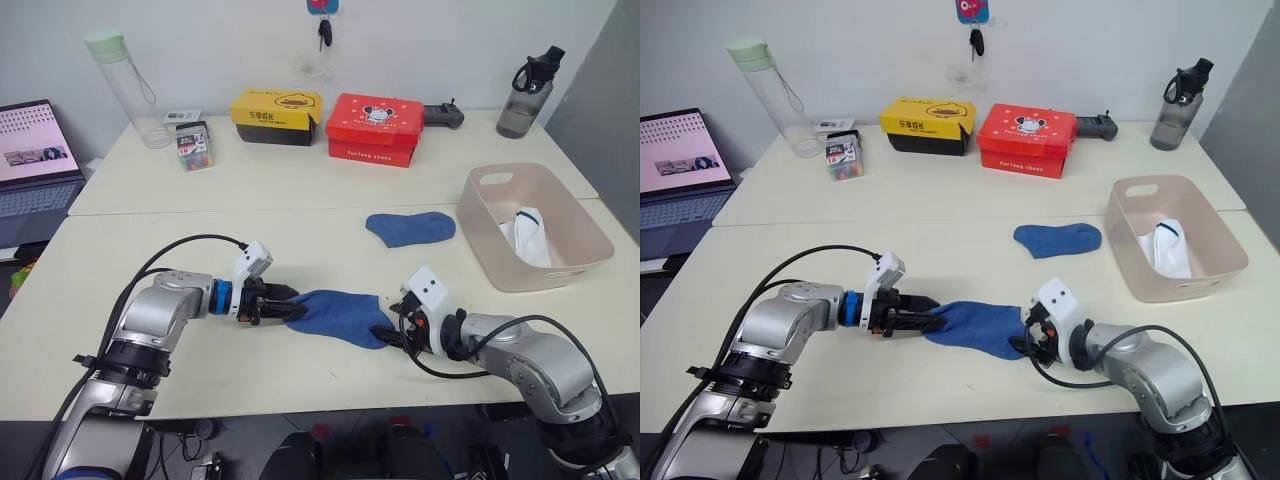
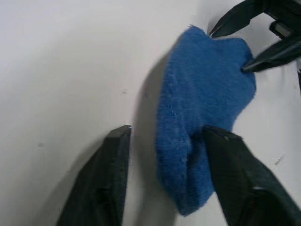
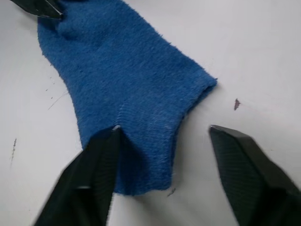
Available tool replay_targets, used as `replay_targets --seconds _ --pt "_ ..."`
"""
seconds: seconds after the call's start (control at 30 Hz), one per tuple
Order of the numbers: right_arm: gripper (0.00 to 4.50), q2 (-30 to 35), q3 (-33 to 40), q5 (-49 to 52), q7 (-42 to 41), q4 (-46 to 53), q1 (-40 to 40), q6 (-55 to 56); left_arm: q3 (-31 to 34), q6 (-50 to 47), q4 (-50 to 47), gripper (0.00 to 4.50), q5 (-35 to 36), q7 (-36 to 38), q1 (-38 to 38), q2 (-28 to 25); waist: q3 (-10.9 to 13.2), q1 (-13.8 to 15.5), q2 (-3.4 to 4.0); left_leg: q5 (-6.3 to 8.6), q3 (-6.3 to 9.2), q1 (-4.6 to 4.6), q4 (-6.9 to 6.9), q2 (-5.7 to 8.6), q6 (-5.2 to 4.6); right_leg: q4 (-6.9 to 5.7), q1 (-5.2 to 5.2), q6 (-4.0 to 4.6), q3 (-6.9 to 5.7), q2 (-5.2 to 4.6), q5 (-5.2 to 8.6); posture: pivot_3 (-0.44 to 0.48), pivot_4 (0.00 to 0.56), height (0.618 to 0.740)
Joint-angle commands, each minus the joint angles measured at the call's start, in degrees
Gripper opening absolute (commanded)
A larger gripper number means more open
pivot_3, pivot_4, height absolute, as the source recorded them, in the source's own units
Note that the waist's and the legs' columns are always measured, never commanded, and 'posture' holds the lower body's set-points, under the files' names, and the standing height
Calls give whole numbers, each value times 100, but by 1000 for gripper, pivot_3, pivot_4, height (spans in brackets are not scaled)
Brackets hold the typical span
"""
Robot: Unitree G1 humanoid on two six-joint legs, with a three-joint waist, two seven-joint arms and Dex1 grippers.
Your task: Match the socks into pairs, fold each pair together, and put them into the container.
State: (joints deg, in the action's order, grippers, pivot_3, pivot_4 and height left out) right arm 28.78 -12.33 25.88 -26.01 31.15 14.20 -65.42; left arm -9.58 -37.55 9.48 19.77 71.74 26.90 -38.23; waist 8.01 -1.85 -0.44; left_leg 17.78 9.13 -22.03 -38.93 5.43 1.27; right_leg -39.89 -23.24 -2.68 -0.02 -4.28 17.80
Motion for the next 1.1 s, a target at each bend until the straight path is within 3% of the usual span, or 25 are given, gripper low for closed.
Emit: replay_targets --seconds 0.03,0.17,0.23,0.47,0.73,0.87,1.1 --pt "1849 36 -53 10 -69 167 34 89 -78 257 -66 1253 -157 89 -37 -159 0 1 0 0 0 0 1 0 0 1 0 0 0 0 0 0 150 726" --pt "628 -13 47 212 -147 225 39 -52 -196 294 30 196 -254 116 -133 -179 0 1 0 0 0 0 1 1 0 2 1 0 1 0 0 0 150 726" --pt "16 -48 150 391 -212 285 26 -214 -175 67 40 0 -187 113 -107 -191 0 1 0 0 0 0 1 1 0 2 1 0 0 0 0 0 150 726" --pt "16 301 300 981 -538 718 -25 -718 -395 -1348 -971 0 464 779 -345 -859 0 -8 0 1 2 1 7 -1 -1 2 0 0 2 1 0 0 150 726" --pt "16 458 412 1020 -389 683 -138 -832 -336 -1261 -1242 0 370 142 -833 -753 -1 9 1 1 3 1 3 0 -1 3 4 0 1 1 0 0 150 726" --pt "1115 474 429 892 -342 681 -216 -525 -222 -933 -1215 0 368 -75 -871 -572 -4 45 1 1 1 3 3 3 -1 7 7 0 4 -1 0 0 150 726" --pt "3580 619 1098 1281 -645 986 -350 -221 497 -675 -1382 1922 703 -330 -1137 -571 -4 28 0 1 1 3 3 1 -1 7 7 0 3 -1 0 0 150 726"
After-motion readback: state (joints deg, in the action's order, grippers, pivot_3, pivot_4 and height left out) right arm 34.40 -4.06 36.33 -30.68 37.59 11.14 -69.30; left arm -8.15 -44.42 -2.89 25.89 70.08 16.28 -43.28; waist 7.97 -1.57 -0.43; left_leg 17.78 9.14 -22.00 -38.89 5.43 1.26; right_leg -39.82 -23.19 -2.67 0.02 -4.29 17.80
